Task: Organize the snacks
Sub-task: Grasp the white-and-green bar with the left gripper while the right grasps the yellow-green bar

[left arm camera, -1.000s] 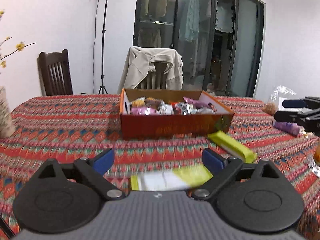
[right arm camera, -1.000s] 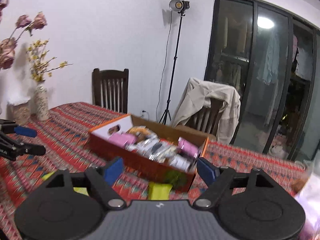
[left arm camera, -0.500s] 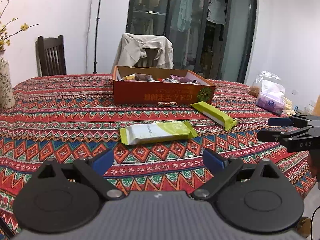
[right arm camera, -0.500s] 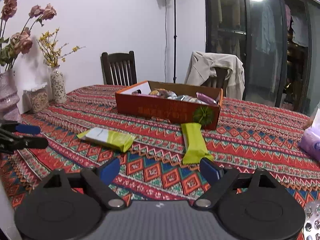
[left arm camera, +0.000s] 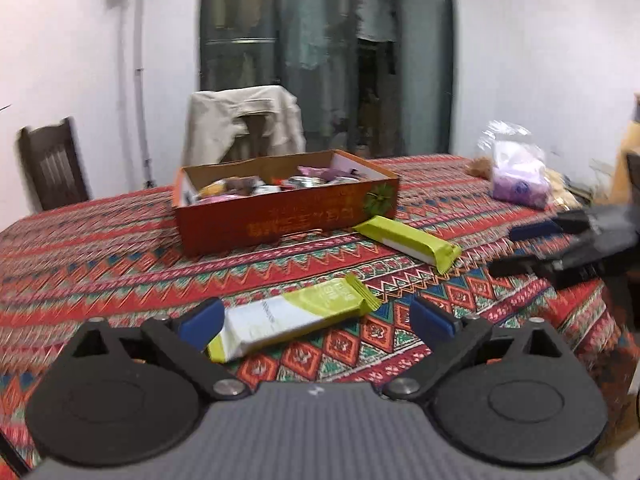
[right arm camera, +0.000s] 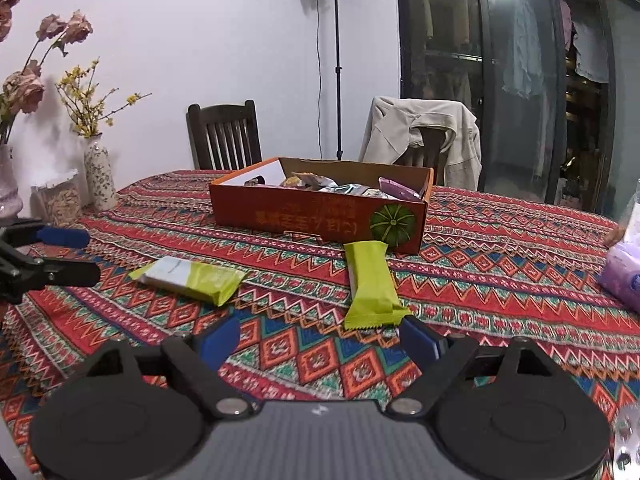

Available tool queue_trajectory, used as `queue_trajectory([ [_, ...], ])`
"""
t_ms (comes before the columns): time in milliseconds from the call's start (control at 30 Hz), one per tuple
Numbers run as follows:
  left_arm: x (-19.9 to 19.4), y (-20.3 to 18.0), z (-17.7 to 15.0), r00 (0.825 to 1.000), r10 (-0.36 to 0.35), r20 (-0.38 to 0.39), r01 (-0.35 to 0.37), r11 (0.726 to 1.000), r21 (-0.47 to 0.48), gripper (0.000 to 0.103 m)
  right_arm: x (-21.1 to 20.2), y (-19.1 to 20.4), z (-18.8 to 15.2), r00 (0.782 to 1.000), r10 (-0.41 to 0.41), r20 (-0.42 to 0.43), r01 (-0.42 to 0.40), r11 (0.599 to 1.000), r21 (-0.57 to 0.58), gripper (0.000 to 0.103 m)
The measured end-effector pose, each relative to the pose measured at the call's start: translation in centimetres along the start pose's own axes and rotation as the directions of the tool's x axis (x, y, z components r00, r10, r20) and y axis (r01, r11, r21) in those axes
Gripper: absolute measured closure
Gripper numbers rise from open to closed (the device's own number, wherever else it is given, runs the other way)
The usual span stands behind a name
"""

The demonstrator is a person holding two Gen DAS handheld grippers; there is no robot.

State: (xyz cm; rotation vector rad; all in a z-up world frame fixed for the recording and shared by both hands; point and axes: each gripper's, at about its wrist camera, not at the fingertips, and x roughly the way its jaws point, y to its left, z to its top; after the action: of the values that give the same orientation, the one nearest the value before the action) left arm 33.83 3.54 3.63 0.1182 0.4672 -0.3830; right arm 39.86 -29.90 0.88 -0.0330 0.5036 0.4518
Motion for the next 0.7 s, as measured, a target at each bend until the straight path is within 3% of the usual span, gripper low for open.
queue_trajectory([
  [133, 3.2, 0.9, 0.4, 0.998, -0.039, -0.042, 0.043, 0.992, 0.119, 0.001, 2.5, -1.4, 1.3, 1.000, 0.001, -0.026, -0.001, 1.000, 0.010, 0.017],
  [267, 6.4, 2.3, 0.9, 0.991, -0.112, -0.077, 0.122, 0.982, 0.142, 0.001, 5.9, -2.7, 2.8, 0.998, -0.016, -0.054, 0.016, 1.000, 0.009, 0.018],
  [400, 8.7, 2.7, 0.8, 0.974, -0.193, -0.117, 0.215, 0.952, 0.216, 0.001, 9.6, -3.5, 4.1, 0.995, -0.056, -0.081, 0.055, 0.998, -0.009, 0.020],
  [467, 9.9, 2.8, 0.6, 0.968, -0.208, -0.140, 0.238, 0.938, 0.253, 0.001, 11.2, -4.0, 4.7, 0.994, -0.064, -0.092, 0.063, 0.998, -0.007, 0.026],
  [600, 12.4, 3.5, 0.2, 0.947, -0.213, -0.240, 0.267, 0.938, 0.219, 0.002, 13.9, -4.8, 5.2, 0.992, -0.061, -0.110, 0.061, 0.998, 0.000, 0.038],
  [633, 12.8, 3.9, 0.2, 0.940, -0.226, -0.256, 0.279, 0.941, 0.194, 0.004, 14.4, -5.0, 5.1, 0.992, -0.048, -0.120, 0.049, 0.999, 0.006, 0.046],
  [700, 13.2, 4.7, 0.4, 0.928, -0.261, -0.267, 0.304, 0.943, 0.134, 0.016, 14.8, -5.2, 4.6, 0.991, -0.029, -0.133, 0.031, 0.999, 0.009, 0.053],
])
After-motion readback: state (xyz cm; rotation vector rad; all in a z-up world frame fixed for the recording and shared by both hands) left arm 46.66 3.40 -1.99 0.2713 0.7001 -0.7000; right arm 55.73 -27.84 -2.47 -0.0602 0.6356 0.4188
